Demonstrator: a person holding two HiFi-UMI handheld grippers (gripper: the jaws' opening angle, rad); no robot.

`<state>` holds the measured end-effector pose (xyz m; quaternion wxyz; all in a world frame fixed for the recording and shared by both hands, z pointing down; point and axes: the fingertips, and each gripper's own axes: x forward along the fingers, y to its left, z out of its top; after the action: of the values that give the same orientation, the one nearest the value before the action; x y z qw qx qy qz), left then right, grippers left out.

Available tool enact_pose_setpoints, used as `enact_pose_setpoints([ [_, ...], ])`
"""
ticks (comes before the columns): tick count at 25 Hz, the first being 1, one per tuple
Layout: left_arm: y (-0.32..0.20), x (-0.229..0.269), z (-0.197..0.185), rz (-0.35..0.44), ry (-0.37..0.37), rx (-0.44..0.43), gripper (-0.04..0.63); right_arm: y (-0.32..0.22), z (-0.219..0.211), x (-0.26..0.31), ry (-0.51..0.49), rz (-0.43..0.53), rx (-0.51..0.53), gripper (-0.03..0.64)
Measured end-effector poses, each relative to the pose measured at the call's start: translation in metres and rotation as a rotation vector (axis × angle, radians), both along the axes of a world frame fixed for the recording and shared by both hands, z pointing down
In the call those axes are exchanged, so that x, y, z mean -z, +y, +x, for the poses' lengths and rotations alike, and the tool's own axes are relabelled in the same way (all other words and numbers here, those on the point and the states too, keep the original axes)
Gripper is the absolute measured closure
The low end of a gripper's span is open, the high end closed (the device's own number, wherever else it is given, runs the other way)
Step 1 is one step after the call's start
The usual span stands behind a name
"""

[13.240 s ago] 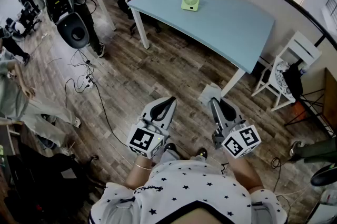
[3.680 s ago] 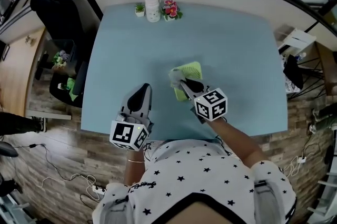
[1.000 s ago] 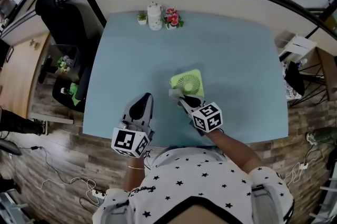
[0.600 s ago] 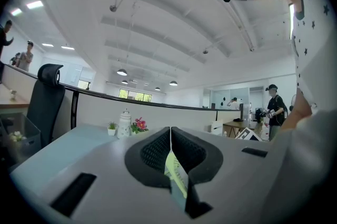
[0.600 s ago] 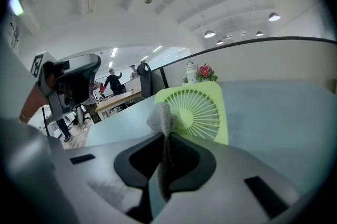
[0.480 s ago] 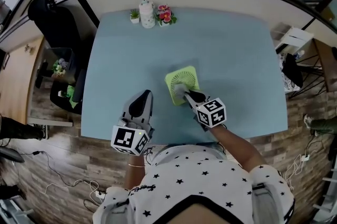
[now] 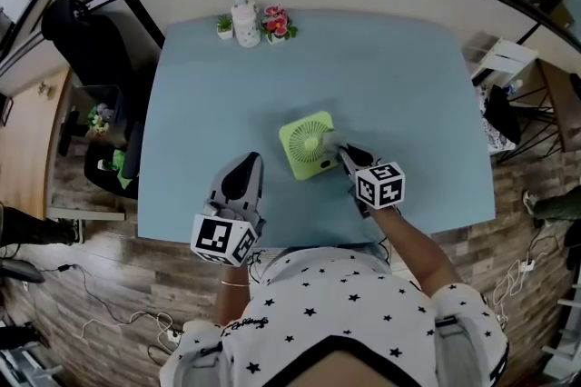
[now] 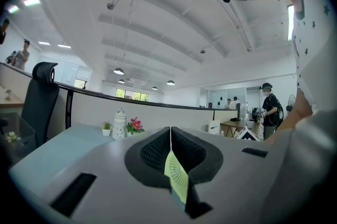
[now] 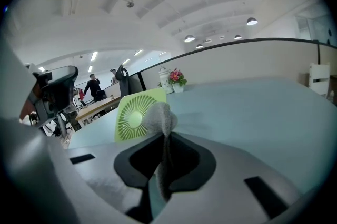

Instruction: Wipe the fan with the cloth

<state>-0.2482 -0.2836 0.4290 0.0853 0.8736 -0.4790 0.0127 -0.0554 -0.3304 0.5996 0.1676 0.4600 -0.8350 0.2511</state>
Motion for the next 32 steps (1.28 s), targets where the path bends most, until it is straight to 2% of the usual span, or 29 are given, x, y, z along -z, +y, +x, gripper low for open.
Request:
enact_pose_setpoints([
  [6,0.001,0.000,0.003,0.001,0.002,-0.009,0.563,0.001,0.004,-0.002,-0.011,-0.010,-0.024,0.587],
  [11,0.001,0.000,0.002,0.000,0.000,-0.010,0.563,0.007,-0.004,0.014,-0.037,0.028,-0.013,0.588],
  [15,0.002,0.000,0.002,0.000,-0.002,-0.011,0.563,0.021,-0.036,0.028,-0.091,0.061,0.069,0.588],
  [18,0.003,0.001,0.001,0.001,-0.002,-0.012,0.563,0.034,-0.067,0.027,-0.127,0.046,0.160,0.588],
  [22,0.006,0.002,-0.003,0.004,-0.004,-0.001,0.563,0.047,-0.091,0.014,-0.117,0.013,0.233,0.588],
  [28,0.010,-0.001,-0.013,-0.002,-0.006,0.022,0.563,0.058,-0.103,-0.007,-0.072,-0.032,0.287,0.588],
  [32,0.010,-0.001,-0.012,-0.004,-0.007,0.022,0.563,0.059,-0.096,-0.014,-0.050,-0.047,0.281,0.588],
])
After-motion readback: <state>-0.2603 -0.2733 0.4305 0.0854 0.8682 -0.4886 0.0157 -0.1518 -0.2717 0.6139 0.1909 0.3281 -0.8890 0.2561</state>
